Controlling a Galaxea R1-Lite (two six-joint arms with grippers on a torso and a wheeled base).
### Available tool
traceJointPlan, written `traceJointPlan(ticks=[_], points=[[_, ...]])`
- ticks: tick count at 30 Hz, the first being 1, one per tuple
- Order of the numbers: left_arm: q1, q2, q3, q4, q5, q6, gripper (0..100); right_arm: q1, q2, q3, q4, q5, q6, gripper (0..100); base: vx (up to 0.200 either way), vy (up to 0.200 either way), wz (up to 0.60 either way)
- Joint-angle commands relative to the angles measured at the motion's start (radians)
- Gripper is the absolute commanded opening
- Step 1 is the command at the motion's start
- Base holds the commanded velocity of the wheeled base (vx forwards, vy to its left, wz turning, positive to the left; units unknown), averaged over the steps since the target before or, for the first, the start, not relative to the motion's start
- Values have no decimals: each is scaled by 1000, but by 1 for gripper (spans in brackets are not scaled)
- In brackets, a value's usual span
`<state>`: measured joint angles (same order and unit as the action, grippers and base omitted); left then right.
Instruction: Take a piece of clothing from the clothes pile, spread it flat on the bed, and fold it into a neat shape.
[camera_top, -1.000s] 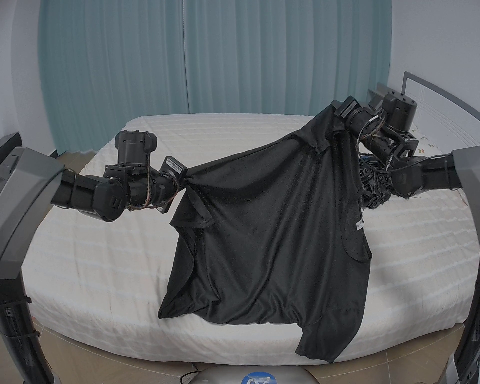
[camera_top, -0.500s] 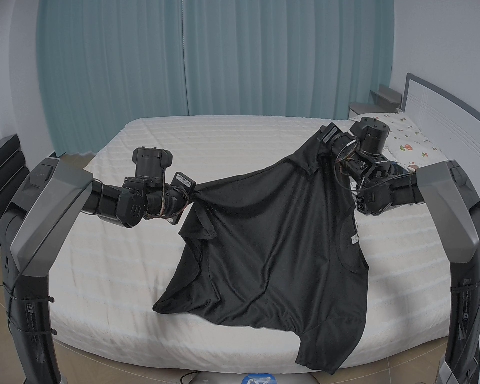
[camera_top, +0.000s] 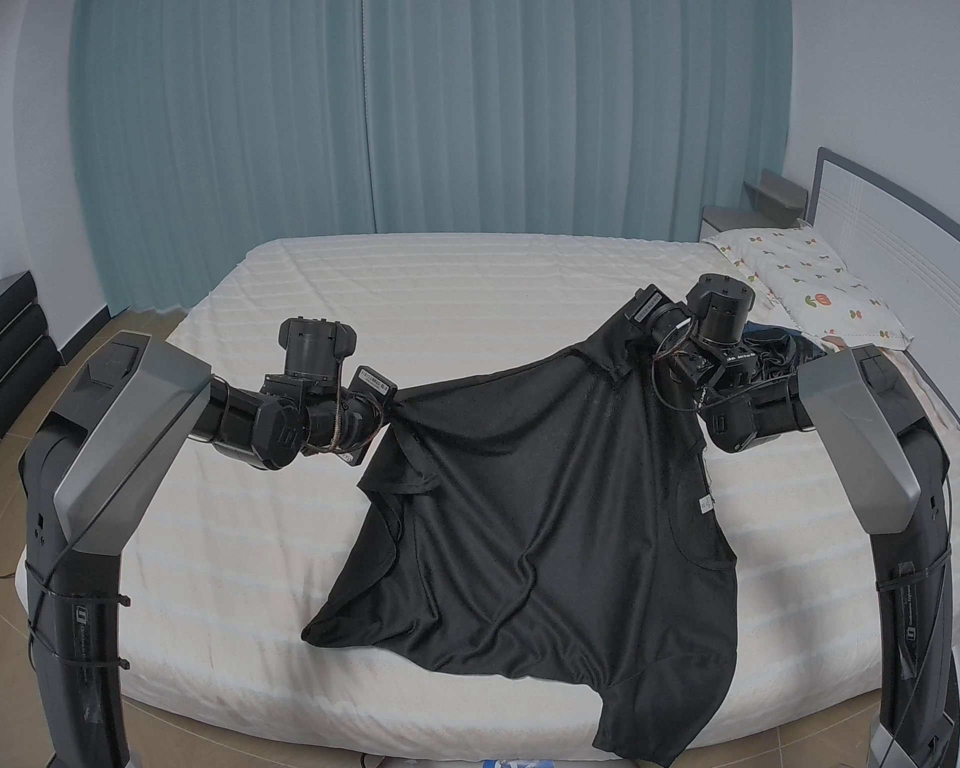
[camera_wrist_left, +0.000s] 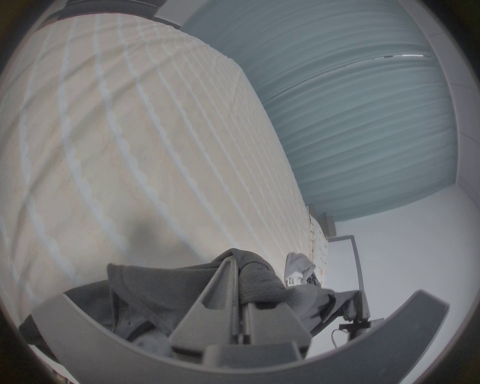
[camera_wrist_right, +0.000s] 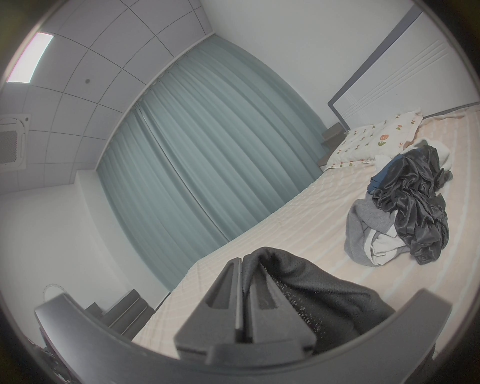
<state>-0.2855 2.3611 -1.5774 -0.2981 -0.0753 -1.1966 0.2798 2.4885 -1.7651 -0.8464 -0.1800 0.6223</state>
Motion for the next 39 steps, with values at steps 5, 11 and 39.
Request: traceJointPlan(ticks=[5, 11, 39], points=[[0, 132, -142, -1, 103, -47, 100, -10, 121, -80, 9, -7, -24, 100, 0, 0, 0], [2, 191, -185, 8, 149, -41, 100, -45, 194, -60, 12, -1, -116, 100, 0, 0, 0], [71, 242, -423, 157, 285, 463, 100, -174, -89, 638, -68, 209, -21, 100, 0, 0, 0]])
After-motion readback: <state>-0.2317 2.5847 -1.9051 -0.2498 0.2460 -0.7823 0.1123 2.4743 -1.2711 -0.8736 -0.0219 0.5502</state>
